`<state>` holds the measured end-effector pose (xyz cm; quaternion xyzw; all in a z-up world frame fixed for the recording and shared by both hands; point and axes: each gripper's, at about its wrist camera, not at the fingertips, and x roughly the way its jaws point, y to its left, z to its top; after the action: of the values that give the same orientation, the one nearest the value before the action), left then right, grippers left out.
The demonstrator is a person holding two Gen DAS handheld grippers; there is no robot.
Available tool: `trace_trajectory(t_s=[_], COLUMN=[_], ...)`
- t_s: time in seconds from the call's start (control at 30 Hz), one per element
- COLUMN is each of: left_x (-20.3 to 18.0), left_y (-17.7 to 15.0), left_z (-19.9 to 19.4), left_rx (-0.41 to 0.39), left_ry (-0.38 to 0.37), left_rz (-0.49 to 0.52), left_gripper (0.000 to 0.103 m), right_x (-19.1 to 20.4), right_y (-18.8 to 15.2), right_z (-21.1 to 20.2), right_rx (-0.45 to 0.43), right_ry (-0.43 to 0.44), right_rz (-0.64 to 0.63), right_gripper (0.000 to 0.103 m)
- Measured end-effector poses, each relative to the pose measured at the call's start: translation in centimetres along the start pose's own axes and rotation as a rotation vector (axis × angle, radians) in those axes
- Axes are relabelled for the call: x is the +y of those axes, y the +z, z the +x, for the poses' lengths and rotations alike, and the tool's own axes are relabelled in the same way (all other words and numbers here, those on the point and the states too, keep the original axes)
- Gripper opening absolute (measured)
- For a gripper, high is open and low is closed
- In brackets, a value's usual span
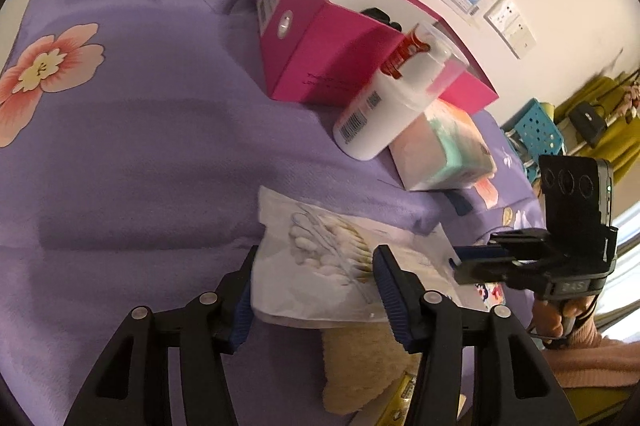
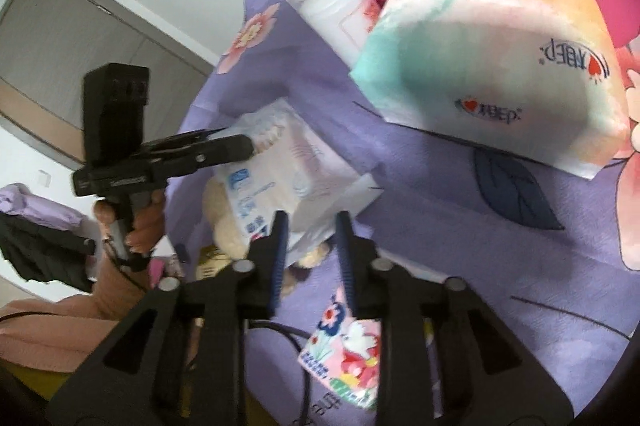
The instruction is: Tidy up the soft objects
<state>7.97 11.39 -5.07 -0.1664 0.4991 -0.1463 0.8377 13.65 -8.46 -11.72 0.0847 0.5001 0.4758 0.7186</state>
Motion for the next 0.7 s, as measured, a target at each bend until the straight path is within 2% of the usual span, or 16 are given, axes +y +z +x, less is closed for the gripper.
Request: trace_trajectory(t_s=[0.23,0.4,0.57,0.7], left_x=[-0.5,-0.8,-0.1,0.5], left_y=[0.0,0.0,0.0,0.1], left_z=[-0.8,-0.9,-0.8,-0.9], left_rx=[-0.024,-0.036,-0.035,-0.041], left_ry=[0.002,0.015,0.044,0.047], left_rz=[0.017,0.025,0.012,0.004], left_gripper=[0.046,0.046,0.050,0.051], right_x=[-0.1,0.3,-1.0,0.5], right_y=[-0.1,0.3,0.2,-0.4], right_z=[-0.7,-0.8,0.0,-0.6], right_rx=[-0.051,-0.077,-0.008,-0.001], right_ry=[0.008,0.008,-0.015,-0.015], right_rz=[-0.022,-0.046,0.007,-0.043], right_gripper=[0.006,0.005,0.013,0.019])
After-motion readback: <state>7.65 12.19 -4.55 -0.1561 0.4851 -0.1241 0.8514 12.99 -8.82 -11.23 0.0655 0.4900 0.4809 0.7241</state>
